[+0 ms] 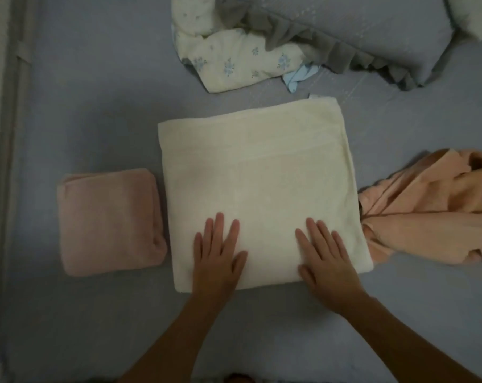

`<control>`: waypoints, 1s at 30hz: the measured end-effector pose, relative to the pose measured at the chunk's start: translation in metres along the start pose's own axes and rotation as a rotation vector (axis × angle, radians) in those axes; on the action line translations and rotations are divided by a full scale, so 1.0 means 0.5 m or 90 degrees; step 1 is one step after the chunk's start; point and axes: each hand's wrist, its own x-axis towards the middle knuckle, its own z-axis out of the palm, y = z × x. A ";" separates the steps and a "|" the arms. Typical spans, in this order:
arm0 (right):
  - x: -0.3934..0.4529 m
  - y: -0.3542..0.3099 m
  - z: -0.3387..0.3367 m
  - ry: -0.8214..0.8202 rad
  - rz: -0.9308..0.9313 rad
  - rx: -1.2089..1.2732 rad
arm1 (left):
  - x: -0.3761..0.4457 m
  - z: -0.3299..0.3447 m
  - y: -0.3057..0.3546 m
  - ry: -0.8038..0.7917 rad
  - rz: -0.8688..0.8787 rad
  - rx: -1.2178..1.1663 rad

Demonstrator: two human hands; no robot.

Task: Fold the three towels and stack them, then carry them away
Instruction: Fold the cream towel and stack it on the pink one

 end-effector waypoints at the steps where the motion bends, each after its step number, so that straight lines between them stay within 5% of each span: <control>1: -0.014 0.027 -0.004 -0.014 -0.053 -0.022 | -0.030 0.005 -0.015 0.000 0.017 0.004; 4: -0.039 0.106 -0.026 -0.025 -0.149 -0.082 | -0.094 0.007 -0.065 0.009 0.095 0.029; 8: -0.052 0.153 -0.038 0.061 -0.088 -0.105 | -0.118 -0.019 -0.101 -0.006 0.187 0.052; 14: -0.074 0.123 -0.032 0.167 -0.036 -0.017 | -0.156 -0.041 -0.093 0.141 -0.094 -0.044; 17: -0.139 0.120 -0.016 0.091 -0.035 0.007 | -0.222 -0.023 -0.084 0.099 -0.178 -0.053; 25: -0.352 0.119 0.018 -0.367 -0.048 0.122 | -0.500 0.015 -0.064 -0.204 -0.039 -0.058; 27: -0.340 0.117 -0.013 -0.428 -0.037 0.141 | -0.503 -0.007 -0.079 -0.167 -0.006 -0.072; 30: -0.262 0.127 -0.084 -0.327 0.036 0.234 | -0.435 -0.062 -0.094 -0.040 -0.125 -0.119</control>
